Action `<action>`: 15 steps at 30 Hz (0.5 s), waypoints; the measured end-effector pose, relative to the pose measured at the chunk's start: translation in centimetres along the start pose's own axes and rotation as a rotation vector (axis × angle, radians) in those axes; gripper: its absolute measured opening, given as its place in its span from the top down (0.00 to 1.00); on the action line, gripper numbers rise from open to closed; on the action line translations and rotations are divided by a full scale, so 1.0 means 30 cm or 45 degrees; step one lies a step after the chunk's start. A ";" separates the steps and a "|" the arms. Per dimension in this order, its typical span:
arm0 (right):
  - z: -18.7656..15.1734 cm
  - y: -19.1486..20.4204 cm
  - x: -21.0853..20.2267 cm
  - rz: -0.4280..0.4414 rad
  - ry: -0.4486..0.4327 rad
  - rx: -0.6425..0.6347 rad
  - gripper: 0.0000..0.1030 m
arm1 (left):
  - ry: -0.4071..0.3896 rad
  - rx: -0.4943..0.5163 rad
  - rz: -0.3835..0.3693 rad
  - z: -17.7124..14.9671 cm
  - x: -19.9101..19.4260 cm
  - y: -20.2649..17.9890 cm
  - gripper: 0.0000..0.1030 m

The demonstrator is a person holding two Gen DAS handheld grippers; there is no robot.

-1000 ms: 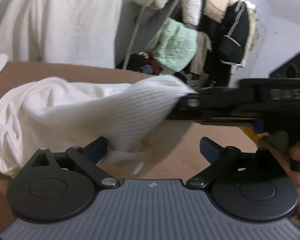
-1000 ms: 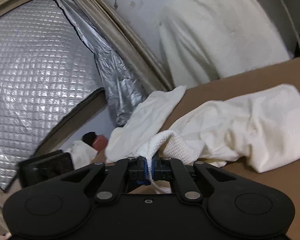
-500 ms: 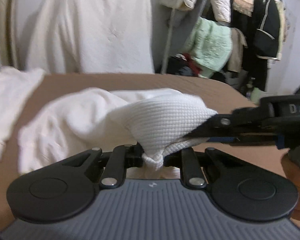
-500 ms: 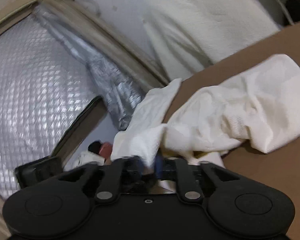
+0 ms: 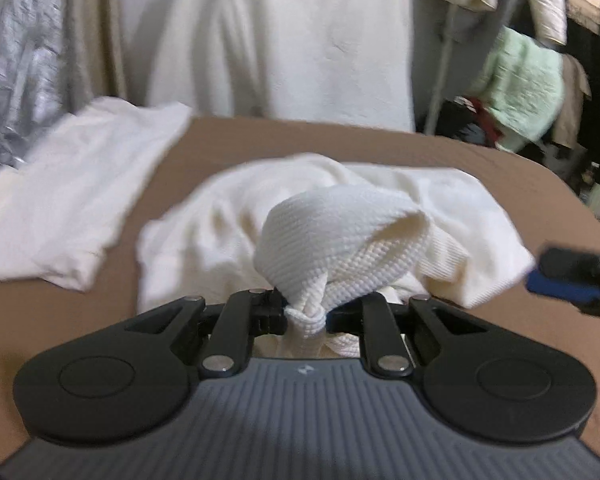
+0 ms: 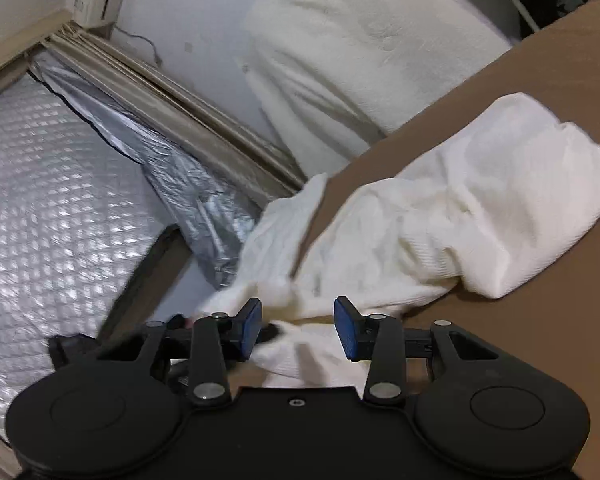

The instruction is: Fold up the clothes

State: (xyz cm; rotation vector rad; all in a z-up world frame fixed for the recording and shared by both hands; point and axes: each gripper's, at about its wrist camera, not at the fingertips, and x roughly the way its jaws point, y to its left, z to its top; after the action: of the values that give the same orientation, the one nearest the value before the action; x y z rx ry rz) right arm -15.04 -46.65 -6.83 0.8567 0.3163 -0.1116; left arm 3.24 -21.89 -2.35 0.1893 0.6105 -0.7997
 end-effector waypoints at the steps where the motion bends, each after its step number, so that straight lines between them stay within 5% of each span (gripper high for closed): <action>1: -0.007 -0.003 0.006 -0.031 0.008 -0.025 0.56 | -0.020 0.011 0.026 0.004 -0.007 0.002 0.86; 7: -0.057 -0.048 0.038 -0.137 0.076 -0.095 0.55 | -0.113 0.051 0.139 0.033 -0.026 0.001 0.86; 11: -0.090 -0.066 0.075 -0.231 0.133 -0.223 0.42 | -0.165 0.063 0.178 0.044 -0.048 -0.008 0.87; 15: -0.127 -0.090 0.112 -0.311 0.190 -0.275 0.40 | -0.267 0.053 0.294 0.061 -0.090 0.011 0.87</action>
State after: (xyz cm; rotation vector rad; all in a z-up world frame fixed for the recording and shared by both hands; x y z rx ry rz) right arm -13.34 -45.43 -12.17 0.6107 0.5624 -0.2368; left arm 2.83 -20.71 0.68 0.2068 0.3663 -0.6000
